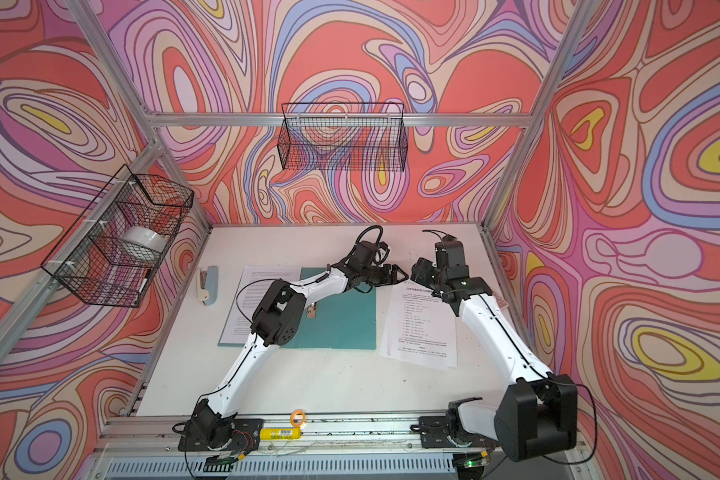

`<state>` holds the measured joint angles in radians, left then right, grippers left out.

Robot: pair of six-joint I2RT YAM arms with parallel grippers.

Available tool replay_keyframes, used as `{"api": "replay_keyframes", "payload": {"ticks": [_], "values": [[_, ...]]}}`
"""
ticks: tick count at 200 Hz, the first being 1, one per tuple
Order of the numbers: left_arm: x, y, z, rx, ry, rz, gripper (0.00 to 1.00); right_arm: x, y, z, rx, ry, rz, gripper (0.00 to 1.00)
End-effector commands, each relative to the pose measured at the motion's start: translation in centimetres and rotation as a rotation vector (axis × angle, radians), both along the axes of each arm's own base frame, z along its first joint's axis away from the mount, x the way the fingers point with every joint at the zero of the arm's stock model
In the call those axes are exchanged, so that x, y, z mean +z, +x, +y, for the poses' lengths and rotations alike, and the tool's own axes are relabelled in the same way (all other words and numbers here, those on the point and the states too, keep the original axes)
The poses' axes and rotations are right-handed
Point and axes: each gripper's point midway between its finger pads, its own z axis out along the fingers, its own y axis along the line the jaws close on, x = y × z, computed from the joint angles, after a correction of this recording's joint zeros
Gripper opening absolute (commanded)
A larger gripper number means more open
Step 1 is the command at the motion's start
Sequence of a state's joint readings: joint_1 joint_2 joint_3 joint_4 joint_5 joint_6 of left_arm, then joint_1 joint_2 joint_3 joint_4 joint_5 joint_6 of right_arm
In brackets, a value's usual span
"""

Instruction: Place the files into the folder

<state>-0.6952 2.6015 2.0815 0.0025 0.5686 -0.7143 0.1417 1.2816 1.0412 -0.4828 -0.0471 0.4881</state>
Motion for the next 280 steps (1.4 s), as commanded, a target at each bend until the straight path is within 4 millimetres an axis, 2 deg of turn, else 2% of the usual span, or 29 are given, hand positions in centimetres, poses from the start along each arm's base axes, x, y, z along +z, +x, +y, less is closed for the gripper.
{"api": "replay_keyframes", "payload": {"ticks": [1, 44, 105, 133, 156, 172, 185, 202, 237, 272, 280], "values": [[-2.7, -1.1, -0.2, -0.010, 0.008, 0.076, 0.69, -0.2, 0.1, -0.3, 0.008, -0.006, -0.008, 0.65], [-4.5, -2.1, 1.2, -0.006, 0.072, 0.105, 0.66, -0.2, -0.2, -0.7, -0.002, -0.009, -0.009, 0.65], [-6.4, -3.6, 1.7, -0.036, 0.088, 0.173, 0.62, -0.7, 0.2, -0.5, 0.001, 0.005, 0.005, 0.64], [-6.9, -4.1, 2.1, -0.048, 0.096, 0.186, 0.60, -2.7, 0.2, -0.3, 0.001, 0.013, 0.054, 0.63], [-7.4, -4.2, 1.9, -0.049, 0.093, 0.193, 0.54, -4.7, 0.1, -0.4, -0.011, 0.020, 0.086, 0.62], [-8.1, -4.0, 2.4, -0.024, 0.119, 0.195, 0.42, -5.6, -0.1, -0.4, -0.018, 0.020, 0.108, 0.62], [-8.6, -3.8, 2.7, -0.006, 0.139, 0.193, 0.39, -6.1, -0.2, -0.5, -0.025, 0.018, 0.114, 0.62], [-9.0, -3.6, 3.0, 0.016, 0.157, 0.191, 0.28, -6.5, -0.3, -0.7, -0.032, 0.015, 0.119, 0.62], [-9.2, -3.3, 3.1, 0.036, 0.163, 0.192, 0.24, -6.6, -0.4, -0.6, -0.033, 0.019, 0.120, 0.62], [-8.9, -3.1, 2.8, 0.052, 0.140, 0.198, 0.10, -6.4, -0.4, -0.5, -0.033, 0.027, 0.117, 0.62], [-8.7, -3.0, 2.7, 0.056, 0.135, 0.198, 0.04, -6.4, -0.4, -0.6, -0.034, 0.028, 0.116, 0.62]]}}
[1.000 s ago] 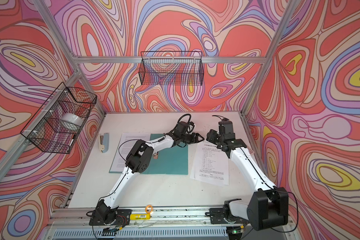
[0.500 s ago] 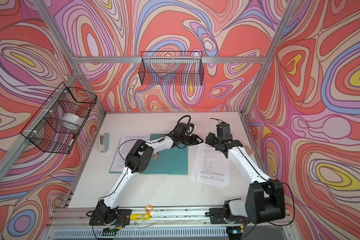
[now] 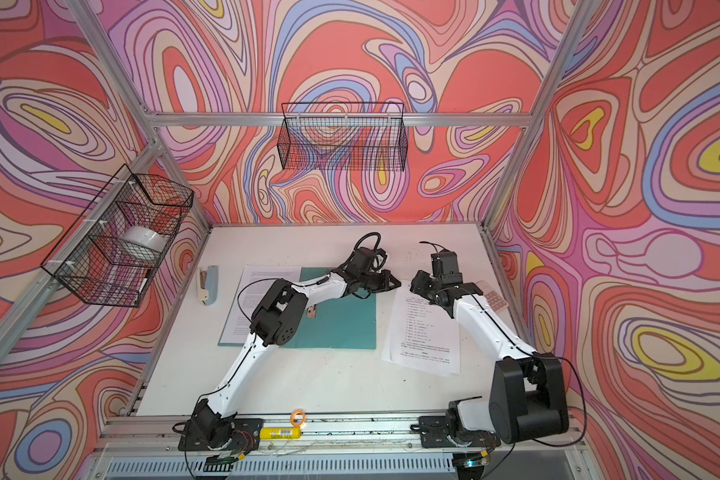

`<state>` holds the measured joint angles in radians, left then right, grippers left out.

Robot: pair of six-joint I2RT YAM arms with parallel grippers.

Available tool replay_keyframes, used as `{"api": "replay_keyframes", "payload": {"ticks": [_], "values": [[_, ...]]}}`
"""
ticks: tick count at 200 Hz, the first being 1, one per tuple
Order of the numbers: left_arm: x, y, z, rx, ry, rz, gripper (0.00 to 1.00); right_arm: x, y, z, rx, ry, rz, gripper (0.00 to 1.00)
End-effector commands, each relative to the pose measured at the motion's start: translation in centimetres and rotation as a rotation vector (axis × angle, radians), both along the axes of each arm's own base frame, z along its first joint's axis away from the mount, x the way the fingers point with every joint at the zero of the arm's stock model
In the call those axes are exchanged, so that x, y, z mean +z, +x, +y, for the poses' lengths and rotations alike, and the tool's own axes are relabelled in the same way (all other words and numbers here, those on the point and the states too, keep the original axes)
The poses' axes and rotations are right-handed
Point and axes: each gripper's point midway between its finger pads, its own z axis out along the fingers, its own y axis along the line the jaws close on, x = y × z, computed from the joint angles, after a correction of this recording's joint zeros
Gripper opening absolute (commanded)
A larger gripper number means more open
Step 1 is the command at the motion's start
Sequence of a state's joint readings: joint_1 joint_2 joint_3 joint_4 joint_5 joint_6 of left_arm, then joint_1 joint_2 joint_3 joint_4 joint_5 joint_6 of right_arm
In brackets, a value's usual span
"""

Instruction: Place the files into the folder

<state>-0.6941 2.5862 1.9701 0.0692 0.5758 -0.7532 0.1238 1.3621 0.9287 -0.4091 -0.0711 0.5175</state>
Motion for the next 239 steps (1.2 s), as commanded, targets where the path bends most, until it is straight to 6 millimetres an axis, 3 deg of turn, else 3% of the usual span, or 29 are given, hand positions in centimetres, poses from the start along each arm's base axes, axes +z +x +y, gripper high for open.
{"api": "replay_keyframes", "payload": {"ticks": [1, 4, 34, 74, 108, 149, 170, 201, 212, 218, 229, 239], "values": [[-6.2, -1.9, 1.8, 0.037, 0.127, 0.140, 0.04, 0.0, 0.1, -0.2, -0.012, 0.005, -0.010, 0.62], [-6.2, -1.9, 1.8, 0.039, 0.125, 0.140, 0.00, 0.0, 0.0, -0.2, -0.012, 0.006, -0.010, 0.62], [-4.0, -1.8, 1.4, 0.043, 0.063, 0.109, 0.00, 0.3, -0.2, -0.2, -0.016, 0.013, -0.020, 0.62], [3.2, -2.7, 1.6, 0.028, -0.034, 0.008, 0.00, 0.8, -0.7, -0.3, -0.021, 0.021, -0.033, 0.61], [8.4, -5.3, 3.8, 0.002, -0.047, -0.054, 0.00, 1.2, -1.0, -0.2, -0.026, 0.031, -0.047, 0.61], [12.1, -8.4, 7.8, 0.018, -0.006, -0.120, 0.00, 1.1, -1.1, -0.3, -0.031, 0.036, -0.039, 0.61], [12.8, -8.3, 10.1, 0.041, 0.050, -0.140, 0.00, 0.7, -1.0, -0.3, -0.028, 0.040, -0.032, 0.61], [11.5, -7.3, 12.1, 0.056, 0.129, -0.098, 0.00, -0.3, -0.7, -1.1, -0.038, 0.005, 0.000, 0.63], [10.6, -7.3, 12.0, 0.047, 0.156, -0.070, 0.27, -0.8, -0.7, -1.1, -0.037, 0.007, 0.009, 0.63], [9.9, -7.4, 11.6, 0.041, 0.160, -0.057, 0.37, -1.0, -0.6, -1.0, -0.035, 0.014, 0.013, 0.63], [9.0, -7.6, 11.1, 0.039, 0.168, -0.043, 0.48, -1.6, -0.6, -0.7, -0.028, 0.030, 0.022, 0.63], [8.0, -7.7, 10.4, 0.034, 0.171, -0.025, 0.52, -2.2, -0.6, -0.5, -0.024, 0.039, 0.030, 0.62]]}}
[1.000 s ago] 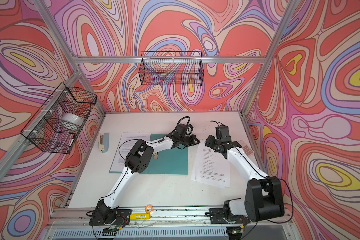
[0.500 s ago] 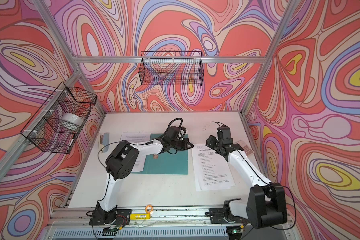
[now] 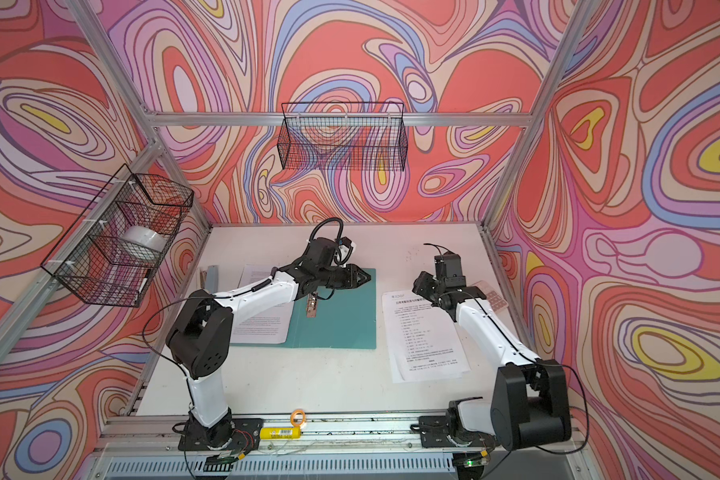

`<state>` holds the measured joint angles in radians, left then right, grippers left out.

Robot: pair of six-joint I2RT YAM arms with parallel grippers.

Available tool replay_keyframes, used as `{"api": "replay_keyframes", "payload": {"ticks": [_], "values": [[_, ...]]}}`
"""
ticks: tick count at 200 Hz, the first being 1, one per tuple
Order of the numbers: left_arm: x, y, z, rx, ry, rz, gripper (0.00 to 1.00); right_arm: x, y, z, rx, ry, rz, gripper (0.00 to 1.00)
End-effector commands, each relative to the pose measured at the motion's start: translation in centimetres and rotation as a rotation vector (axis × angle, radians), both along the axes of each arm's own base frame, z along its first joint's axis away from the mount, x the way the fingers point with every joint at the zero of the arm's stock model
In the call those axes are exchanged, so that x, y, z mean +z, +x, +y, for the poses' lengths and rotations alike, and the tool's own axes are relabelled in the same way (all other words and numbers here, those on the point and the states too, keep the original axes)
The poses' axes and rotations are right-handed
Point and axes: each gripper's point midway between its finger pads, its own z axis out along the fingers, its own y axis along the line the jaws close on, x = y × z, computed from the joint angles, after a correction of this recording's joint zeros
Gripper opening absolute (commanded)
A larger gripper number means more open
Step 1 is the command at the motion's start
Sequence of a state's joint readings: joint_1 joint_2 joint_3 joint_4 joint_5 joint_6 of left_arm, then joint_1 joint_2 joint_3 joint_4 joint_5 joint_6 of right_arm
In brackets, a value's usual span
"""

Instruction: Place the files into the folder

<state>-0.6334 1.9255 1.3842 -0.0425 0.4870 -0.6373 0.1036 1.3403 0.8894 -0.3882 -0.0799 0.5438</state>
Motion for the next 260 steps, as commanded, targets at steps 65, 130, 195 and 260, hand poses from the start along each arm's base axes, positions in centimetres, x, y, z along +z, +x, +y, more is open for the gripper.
{"api": "replay_keyframes", "payload": {"ticks": [65, 130, 195, 260], "values": [[-7.0, -0.7, -3.6, 0.002, 0.049, 0.168, 0.55, -6.5, -1.5, -5.0, -0.193, -0.103, 0.158, 0.63], [-10.0, -0.8, -4.8, 0.023, 0.081, 0.209, 0.61, -8.0, -3.7, -10.0, -0.360, -0.246, 0.212, 0.63], [-12.0, -0.6, -5.6, 0.041, 0.104, 0.220, 0.61, -9.3, -4.8, -12.1, -0.418, -0.171, 0.233, 0.67], [-14.2, -0.4, -5.8, 0.069, 0.124, 0.231, 0.59, -11.9, -4.9, -10.0, -0.372, -0.042, 0.260, 0.66]]}}
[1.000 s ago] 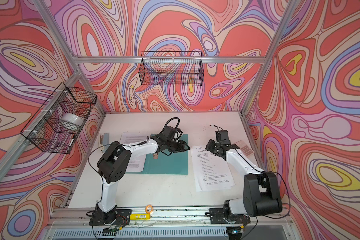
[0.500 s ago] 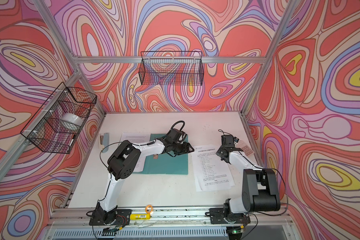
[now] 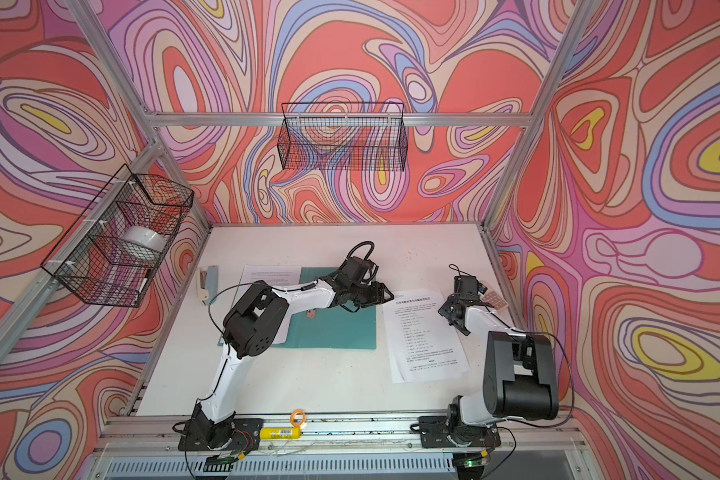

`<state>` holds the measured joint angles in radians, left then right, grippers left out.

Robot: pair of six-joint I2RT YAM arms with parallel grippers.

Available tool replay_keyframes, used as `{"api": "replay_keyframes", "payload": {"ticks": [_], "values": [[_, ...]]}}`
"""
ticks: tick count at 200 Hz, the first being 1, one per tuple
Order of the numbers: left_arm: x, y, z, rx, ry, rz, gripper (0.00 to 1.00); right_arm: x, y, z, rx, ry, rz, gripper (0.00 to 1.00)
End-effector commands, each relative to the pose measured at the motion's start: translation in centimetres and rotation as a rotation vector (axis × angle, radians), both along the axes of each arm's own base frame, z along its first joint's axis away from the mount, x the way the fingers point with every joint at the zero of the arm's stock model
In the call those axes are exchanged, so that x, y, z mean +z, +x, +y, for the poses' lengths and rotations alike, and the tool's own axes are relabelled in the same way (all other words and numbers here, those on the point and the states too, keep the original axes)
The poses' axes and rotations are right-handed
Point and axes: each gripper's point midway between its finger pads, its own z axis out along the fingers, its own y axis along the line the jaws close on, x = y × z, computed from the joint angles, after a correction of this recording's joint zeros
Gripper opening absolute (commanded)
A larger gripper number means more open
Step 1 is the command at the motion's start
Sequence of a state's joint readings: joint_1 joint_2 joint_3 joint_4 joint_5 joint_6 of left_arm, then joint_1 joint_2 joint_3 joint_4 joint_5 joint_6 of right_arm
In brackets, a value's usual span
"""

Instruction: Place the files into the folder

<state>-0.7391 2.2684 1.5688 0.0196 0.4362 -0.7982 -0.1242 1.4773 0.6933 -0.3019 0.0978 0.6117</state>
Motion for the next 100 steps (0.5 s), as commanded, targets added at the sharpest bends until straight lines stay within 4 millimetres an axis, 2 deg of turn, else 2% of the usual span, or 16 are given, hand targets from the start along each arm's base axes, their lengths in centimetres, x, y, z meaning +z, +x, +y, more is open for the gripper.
{"api": "replay_keyframes", "payload": {"ticks": [1, 48, 100], "values": [[-4.1, -0.5, 0.8, 0.032, 0.081, 0.057, 0.59, -1.4, -0.3, 1.0, 0.003, 0.066, 0.001, 0.66], [-4.5, -0.5, 0.0, 0.043, 0.009, 0.063, 0.58, -2.3, -0.9, 2.2, 0.020, 0.131, -0.009, 0.65], [-3.7, -0.2, -0.6, 0.045, -0.057, 0.044, 0.55, -2.6, -1.0, 3.8, 0.052, 0.216, -0.037, 0.65]]}}
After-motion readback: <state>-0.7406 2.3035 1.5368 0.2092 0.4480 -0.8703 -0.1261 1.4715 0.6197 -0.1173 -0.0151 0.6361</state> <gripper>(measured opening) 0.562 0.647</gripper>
